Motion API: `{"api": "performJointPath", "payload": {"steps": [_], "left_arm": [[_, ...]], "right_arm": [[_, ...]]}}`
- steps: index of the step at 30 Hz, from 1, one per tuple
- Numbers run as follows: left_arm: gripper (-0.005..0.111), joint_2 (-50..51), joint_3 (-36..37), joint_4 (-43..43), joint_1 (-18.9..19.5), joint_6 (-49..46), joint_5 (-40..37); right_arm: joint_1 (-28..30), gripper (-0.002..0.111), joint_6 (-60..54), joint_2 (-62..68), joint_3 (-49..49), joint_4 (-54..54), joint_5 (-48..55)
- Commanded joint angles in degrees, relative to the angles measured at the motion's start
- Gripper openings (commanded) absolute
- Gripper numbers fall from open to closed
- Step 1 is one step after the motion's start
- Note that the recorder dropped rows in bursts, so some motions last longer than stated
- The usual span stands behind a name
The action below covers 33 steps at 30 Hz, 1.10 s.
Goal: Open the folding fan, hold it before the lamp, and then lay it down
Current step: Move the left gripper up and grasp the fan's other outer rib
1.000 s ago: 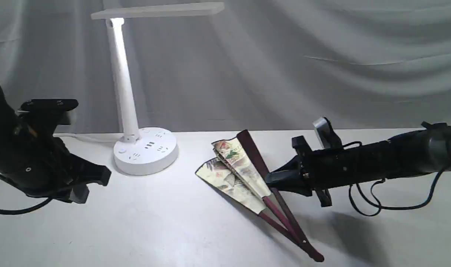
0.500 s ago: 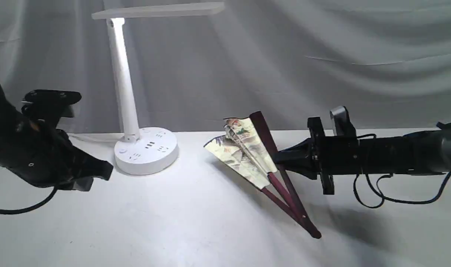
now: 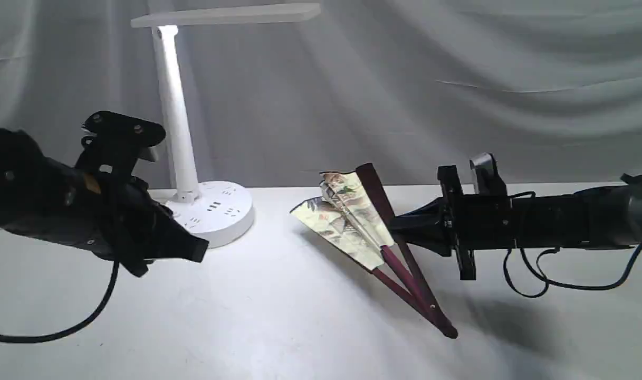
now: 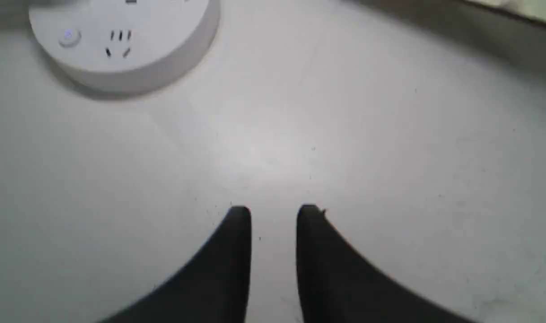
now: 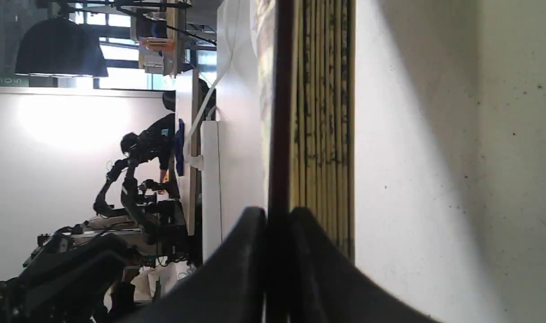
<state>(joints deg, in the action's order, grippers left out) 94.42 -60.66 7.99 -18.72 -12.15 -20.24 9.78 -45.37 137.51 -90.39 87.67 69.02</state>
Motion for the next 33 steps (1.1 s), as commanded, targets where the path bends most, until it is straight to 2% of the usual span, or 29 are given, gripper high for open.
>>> {"api": "performJointPath", "payload": {"steps": [1,4,8,13,15,19,22,25,30,33], "left_arm": [[0.018,-3.2,5.9,0.6,-1.4,-0.1,13.1],[0.018,-5.0,11.9,0.6,-2.6,1.5,24.9],[0.018,-4.8,20.4,0.2,-3.5,9.0,42.8],[0.013,-3.5,30.8,-6.4,-3.5,17.7,70.4],[0.013,-2.6,32.8,-7.3,-3.5,21.0,76.4],[0.013,-0.6,33.1,-7.3,-3.5,29.0,74.7],[0.015,2.3,32.7,-7.2,-3.5,38.6,74.2],[0.024,5.5,31.3,-9.7,-3.5,48.6,73.9],[0.051,10.7,27.1,-15.8,-3.5,64.9,73.8],[0.056,13.7,24.2,-17.9,-3.5,72.9,73.9]], "right_arm": [[0.1,0.000,-0.2,-1.2,-0.4,-0.4,0.9],[0.1,0.000,-0.2,-2.4,-0.4,-0.6,0.9],[0.1,0.000,-0.2,-3.7,-0.4,-0.6,0.9],[0.1,0.000,-0.2,-4.1,-0.3,-0.6,0.9],[0.1,0.000,-0.2,-4.1,-0.3,-0.6,0.9],[-0.4,0.000,-0.2,-4.1,-0.3,-0.8,0.9],[-1.3,0.000,-0.2,-4.1,-0.3,-0.5,0.9],[-2.1,0.000,-0.2,-4.1,-0.3,0.5,0.9],[-2.5,0.000,-0.2,-4.1,-0.3,1.8,0.9],[-2.5,0.000,-0.2,-4.1,-0.3,1.8,0.9]]}}
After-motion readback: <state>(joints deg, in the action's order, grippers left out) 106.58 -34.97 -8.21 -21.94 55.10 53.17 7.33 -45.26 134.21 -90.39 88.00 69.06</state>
